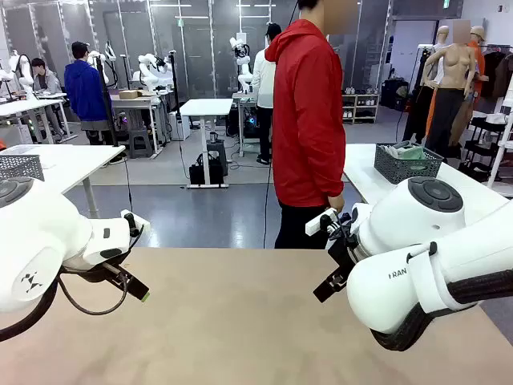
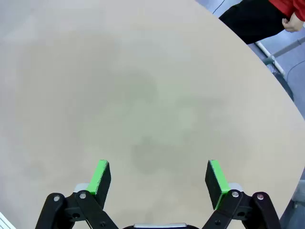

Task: Fold the towels and place them in the basket.
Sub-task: When a person lays out a Towel with hook on the table, fold it in half twice.

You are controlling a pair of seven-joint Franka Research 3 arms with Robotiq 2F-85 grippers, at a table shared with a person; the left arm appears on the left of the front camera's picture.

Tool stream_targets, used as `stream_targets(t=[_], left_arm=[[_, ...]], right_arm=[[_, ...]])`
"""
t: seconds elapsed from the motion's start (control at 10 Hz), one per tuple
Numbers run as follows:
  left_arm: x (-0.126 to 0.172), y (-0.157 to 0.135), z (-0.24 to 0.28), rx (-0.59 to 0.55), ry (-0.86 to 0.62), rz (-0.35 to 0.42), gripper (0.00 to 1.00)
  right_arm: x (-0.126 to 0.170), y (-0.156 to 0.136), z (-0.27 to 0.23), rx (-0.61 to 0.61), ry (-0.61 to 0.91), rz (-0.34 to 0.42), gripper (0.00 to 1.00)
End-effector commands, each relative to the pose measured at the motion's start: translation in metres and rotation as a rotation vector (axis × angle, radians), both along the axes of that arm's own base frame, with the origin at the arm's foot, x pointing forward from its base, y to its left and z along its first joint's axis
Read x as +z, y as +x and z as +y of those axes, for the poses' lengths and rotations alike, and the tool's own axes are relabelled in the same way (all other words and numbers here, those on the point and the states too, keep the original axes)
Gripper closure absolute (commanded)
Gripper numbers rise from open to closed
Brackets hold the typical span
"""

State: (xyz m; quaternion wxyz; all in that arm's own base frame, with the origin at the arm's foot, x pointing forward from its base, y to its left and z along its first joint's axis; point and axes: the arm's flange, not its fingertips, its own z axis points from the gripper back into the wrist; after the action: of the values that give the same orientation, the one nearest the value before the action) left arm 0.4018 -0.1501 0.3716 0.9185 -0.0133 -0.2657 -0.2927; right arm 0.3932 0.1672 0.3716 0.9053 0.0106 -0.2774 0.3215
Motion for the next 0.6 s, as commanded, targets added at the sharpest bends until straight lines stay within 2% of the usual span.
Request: stream_targets(t=[0.0, 0.5], left_arm=[[0.0, -0.0001, -0.0002, 0.0, 0.0, 0.0, 0.0], [0.0, -0.0001, -0.0002, 0.0, 0.0, 0.0, 0.0]], right_arm=[[0.0, 0.0, 0.0, 0.0, 0.0, 0.0, 0.0], [0.0, 0.0, 0.0, 0.0, 0.0, 0.0, 0.0]])
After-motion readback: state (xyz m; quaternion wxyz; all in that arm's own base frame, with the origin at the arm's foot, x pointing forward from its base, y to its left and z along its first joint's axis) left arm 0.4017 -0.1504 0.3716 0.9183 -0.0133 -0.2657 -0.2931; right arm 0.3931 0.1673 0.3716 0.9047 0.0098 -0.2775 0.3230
